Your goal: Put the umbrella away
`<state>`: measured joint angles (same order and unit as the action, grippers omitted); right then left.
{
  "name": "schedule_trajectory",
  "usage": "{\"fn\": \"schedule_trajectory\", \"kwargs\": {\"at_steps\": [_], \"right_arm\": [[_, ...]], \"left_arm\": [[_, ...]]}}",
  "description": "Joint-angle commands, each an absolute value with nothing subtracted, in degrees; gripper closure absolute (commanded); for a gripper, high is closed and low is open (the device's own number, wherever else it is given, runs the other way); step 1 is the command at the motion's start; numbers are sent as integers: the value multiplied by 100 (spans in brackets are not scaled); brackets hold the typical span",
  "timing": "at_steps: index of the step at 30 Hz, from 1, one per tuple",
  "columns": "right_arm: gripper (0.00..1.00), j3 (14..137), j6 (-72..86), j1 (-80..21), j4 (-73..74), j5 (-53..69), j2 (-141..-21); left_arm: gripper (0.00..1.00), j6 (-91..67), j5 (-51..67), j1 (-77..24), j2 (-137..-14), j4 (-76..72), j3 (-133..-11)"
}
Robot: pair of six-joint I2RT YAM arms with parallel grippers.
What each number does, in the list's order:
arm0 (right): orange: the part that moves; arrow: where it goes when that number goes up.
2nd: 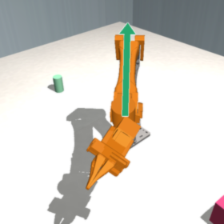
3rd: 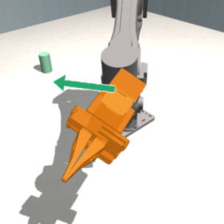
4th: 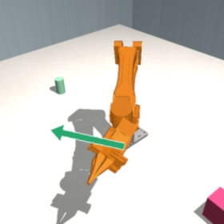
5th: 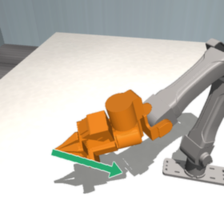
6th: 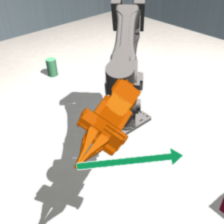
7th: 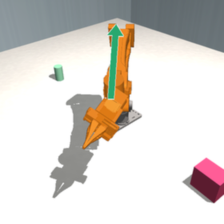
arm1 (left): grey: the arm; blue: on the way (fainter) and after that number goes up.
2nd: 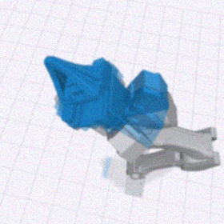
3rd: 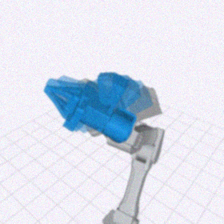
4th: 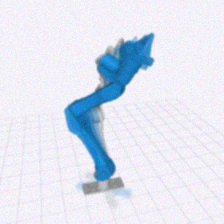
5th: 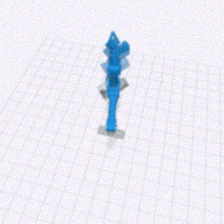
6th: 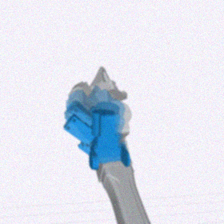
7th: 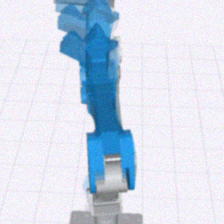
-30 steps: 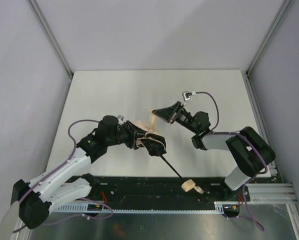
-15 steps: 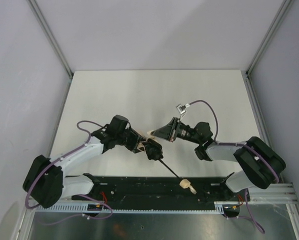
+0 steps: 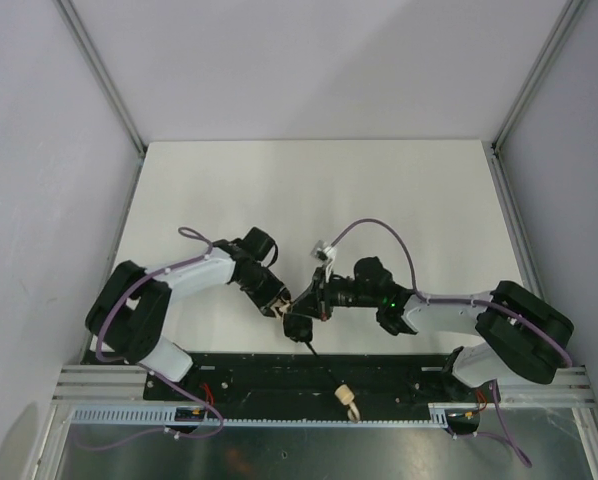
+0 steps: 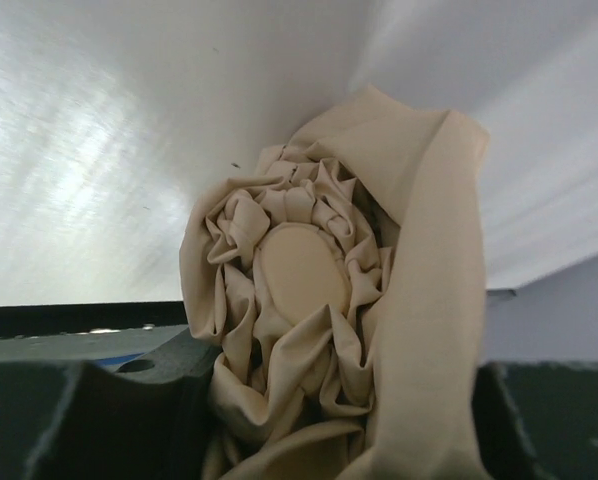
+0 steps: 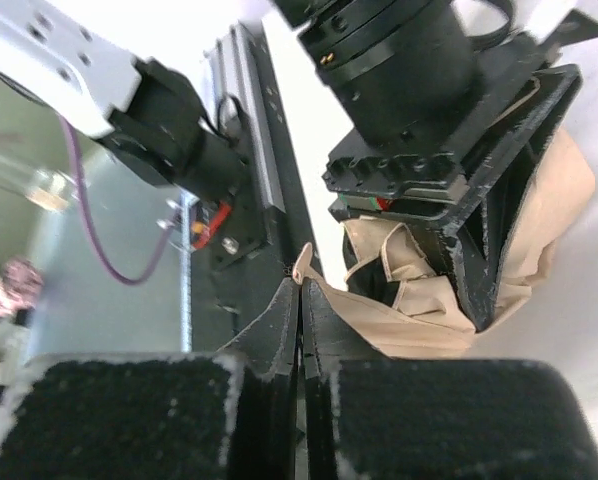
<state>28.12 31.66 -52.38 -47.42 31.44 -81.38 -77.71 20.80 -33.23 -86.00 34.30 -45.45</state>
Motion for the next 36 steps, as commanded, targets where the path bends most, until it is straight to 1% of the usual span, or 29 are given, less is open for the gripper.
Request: {"fn": "schedule_trajectory", "kwargs": {"at_steps": [1,8,16,22,28,34,36], "right_arm": [[100,3584,1623,-5836,-3911,2902,-7925],[100,4441,221,-6762,-2431,1593,-8584],[100,5233,-724,-7531,-1664,-63,-9332],[100,6090,-1418,-7979,-881,-1138,-10336],[100,6284,-1649,-8240,-512,-1304,-10785],[100,6589,-1645,-8482,-89,-1204,-11183],[100,6747,-1708,-8539,285,-1246,-11411]], "left_arm": [[100,-7041,1167,-3246,-9036,4240,-5145],[100,-6393,938,-3288,-9735,4752,-5488],[100,-5838,596,-3408,-9934,5030,-5678],[100,-5698,734,-3558,-9990,5057,-5652],[100,-5427,634,-3554,-10202,5103,-5621],[100,-5153,98,-3555,-10207,5182,-5662],[100,-5052,-149,-3556,-10229,5246,-5694]]}}
